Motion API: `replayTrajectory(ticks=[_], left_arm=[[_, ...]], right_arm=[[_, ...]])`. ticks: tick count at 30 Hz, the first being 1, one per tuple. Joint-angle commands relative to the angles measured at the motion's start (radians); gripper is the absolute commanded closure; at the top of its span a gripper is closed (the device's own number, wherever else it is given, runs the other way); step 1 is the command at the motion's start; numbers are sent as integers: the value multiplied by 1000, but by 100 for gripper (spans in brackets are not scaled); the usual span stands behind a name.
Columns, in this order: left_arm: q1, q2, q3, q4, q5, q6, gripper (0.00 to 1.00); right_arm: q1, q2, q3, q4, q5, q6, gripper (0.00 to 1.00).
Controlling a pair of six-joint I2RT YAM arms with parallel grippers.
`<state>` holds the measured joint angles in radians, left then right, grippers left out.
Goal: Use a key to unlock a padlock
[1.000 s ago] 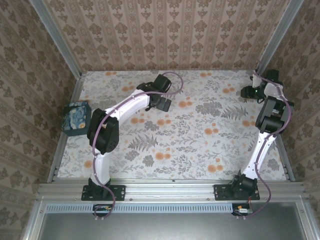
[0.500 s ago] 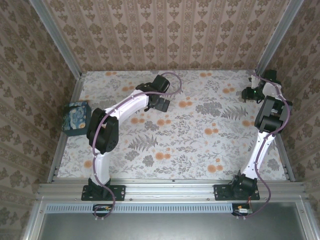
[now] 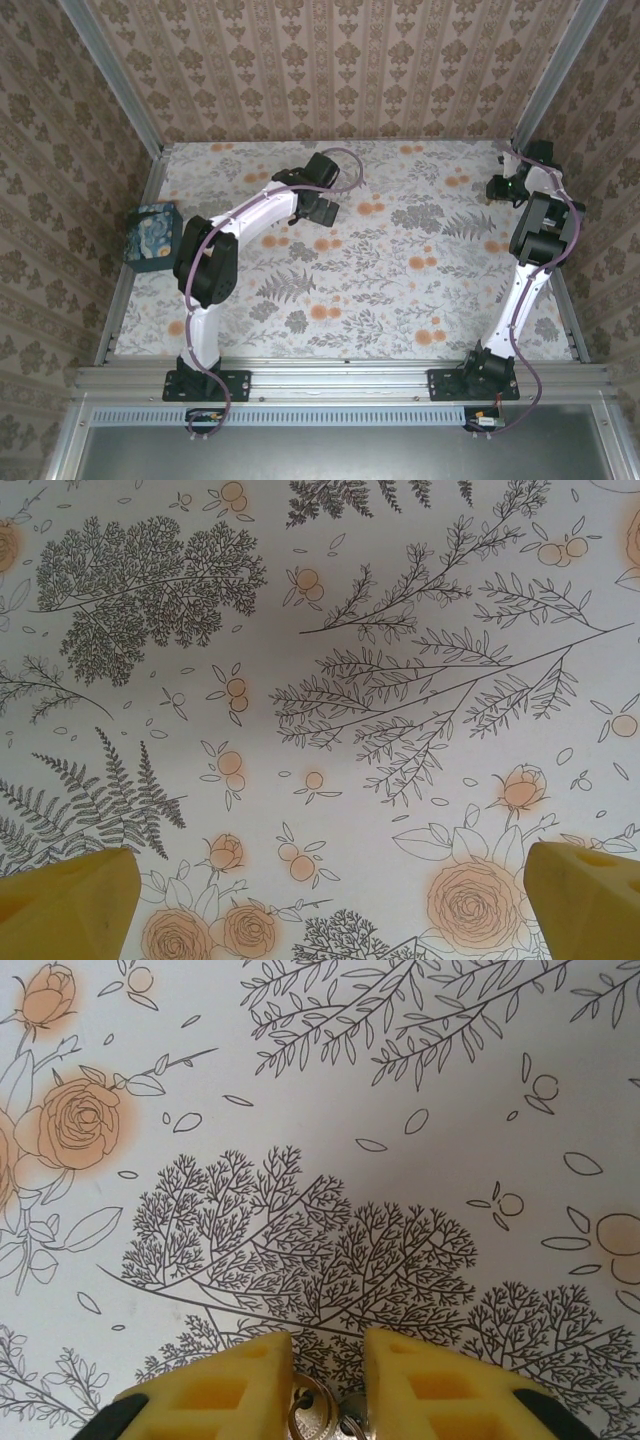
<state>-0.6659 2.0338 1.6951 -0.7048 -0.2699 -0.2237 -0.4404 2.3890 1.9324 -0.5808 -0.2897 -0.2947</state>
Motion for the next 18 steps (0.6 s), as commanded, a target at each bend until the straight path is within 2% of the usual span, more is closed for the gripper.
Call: replayTrajectory(ticks=[1,18], left_arm=[[9,-42,-18,0,-9,3,0],[11,-99,-79,30,-17,4,0]], right_arm=[[13,-46,-36,-38,-4,18,76],[14,-115,-79,-33,23,55,92]])
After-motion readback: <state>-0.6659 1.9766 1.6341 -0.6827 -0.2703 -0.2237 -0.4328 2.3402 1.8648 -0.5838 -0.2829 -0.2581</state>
